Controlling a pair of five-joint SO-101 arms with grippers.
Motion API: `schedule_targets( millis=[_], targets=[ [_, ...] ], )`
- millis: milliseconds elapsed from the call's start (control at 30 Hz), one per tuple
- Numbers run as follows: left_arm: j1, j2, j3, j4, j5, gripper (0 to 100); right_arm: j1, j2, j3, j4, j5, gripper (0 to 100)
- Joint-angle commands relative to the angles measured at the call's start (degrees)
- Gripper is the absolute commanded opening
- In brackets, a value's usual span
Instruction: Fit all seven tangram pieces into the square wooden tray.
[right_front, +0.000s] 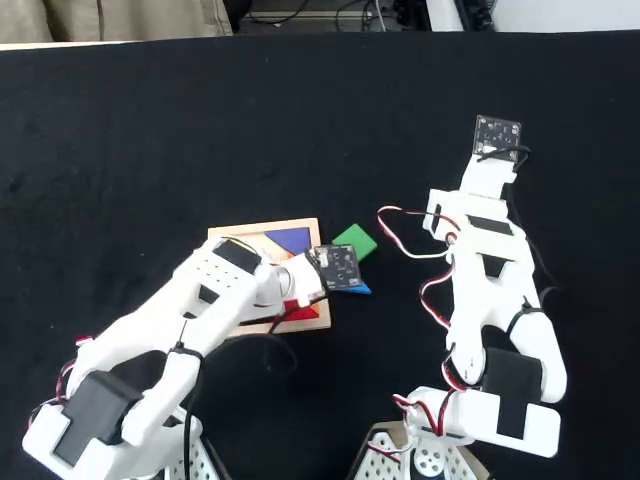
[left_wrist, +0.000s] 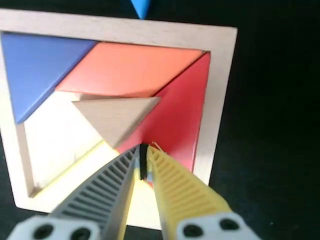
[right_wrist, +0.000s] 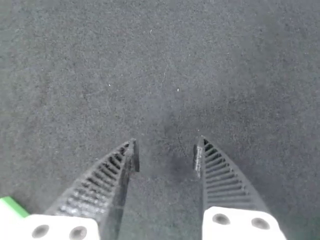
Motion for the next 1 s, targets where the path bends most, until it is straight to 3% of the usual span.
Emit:
schedule_targets(
  millis=[0,967],
  targets=[
    [-0.9,0.5,-4.7,-0.2,-0.4,3,-0.8,-0.3,-1.5,-0.6,-0.2,19.1],
    [-2.1,0.6,-4.1,-3.2,-0.4,3,-0.8,-0.3,-1.5,-0.6,-0.2,19.1]
  ],
)
